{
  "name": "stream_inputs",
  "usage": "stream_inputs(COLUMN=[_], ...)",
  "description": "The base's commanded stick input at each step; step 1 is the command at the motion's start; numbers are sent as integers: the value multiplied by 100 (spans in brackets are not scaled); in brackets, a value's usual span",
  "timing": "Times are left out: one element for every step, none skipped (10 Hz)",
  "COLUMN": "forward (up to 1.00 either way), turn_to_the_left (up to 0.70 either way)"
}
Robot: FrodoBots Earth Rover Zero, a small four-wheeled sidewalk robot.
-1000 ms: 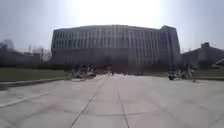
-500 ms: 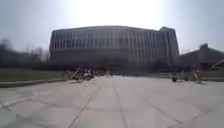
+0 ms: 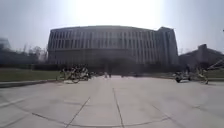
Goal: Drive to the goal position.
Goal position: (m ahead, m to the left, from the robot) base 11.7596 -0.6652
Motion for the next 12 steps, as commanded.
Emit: stream_inputs(forward=[100,100,100,100,100,100,100,100,100,100,100,100], turn_to_the_left=[0,0,0,0,0,0,0,0,0,0,0,0])
